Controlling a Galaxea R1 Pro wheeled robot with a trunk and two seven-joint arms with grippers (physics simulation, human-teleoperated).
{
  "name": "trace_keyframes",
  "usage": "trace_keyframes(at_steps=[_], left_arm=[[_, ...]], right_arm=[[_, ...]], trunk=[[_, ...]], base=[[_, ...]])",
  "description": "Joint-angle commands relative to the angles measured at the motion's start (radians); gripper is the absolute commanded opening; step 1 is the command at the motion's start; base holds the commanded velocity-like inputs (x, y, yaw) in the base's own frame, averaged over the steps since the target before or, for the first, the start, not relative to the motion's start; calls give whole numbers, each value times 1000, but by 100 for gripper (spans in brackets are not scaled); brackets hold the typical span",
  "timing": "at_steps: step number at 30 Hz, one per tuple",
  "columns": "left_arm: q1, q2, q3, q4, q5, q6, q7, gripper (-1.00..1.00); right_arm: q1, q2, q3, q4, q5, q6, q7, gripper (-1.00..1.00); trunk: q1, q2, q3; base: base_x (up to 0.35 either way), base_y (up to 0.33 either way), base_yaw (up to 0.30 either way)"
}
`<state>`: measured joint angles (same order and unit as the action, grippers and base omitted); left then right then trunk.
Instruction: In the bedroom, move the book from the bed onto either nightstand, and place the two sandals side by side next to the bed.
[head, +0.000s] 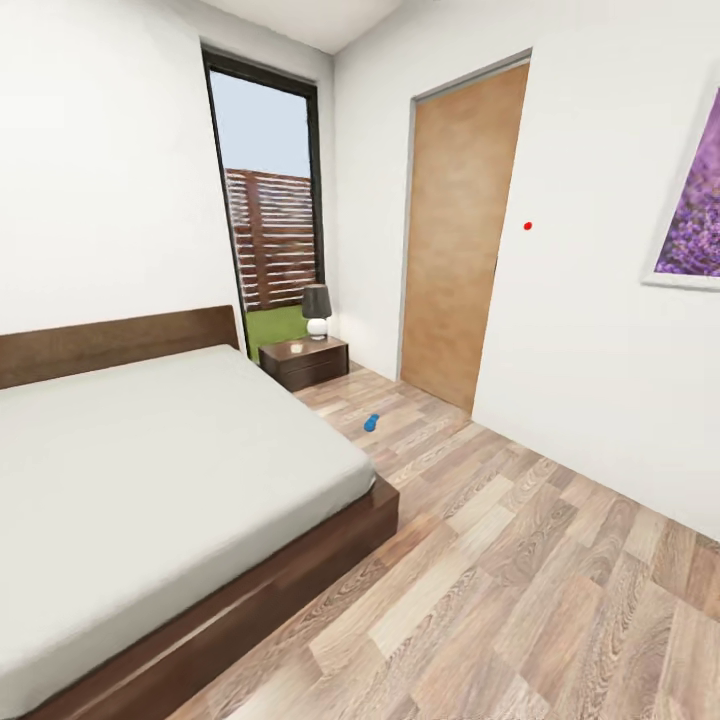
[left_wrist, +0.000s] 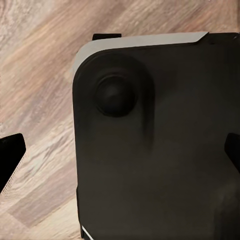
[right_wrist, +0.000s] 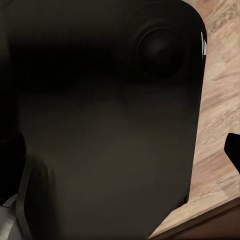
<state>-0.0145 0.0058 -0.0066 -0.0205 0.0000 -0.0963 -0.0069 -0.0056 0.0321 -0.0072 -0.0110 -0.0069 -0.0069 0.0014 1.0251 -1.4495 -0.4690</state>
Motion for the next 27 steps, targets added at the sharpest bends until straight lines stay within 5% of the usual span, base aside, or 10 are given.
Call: trace_keyframes(at_steps=[1,27], left_arm=[[0,0,-1,1,0,-3,-1,100],[-1,2,-2,1,0,-3,-2,100]], right_arm=[[-1,0,-1,0,-1,-1,0,100],[-1,0,-1,0,-1,-1,0,100]], trunk=[[0,-1,-1],[0,-1,-1]], base=[[0,0,-293],[0,0,-293]])
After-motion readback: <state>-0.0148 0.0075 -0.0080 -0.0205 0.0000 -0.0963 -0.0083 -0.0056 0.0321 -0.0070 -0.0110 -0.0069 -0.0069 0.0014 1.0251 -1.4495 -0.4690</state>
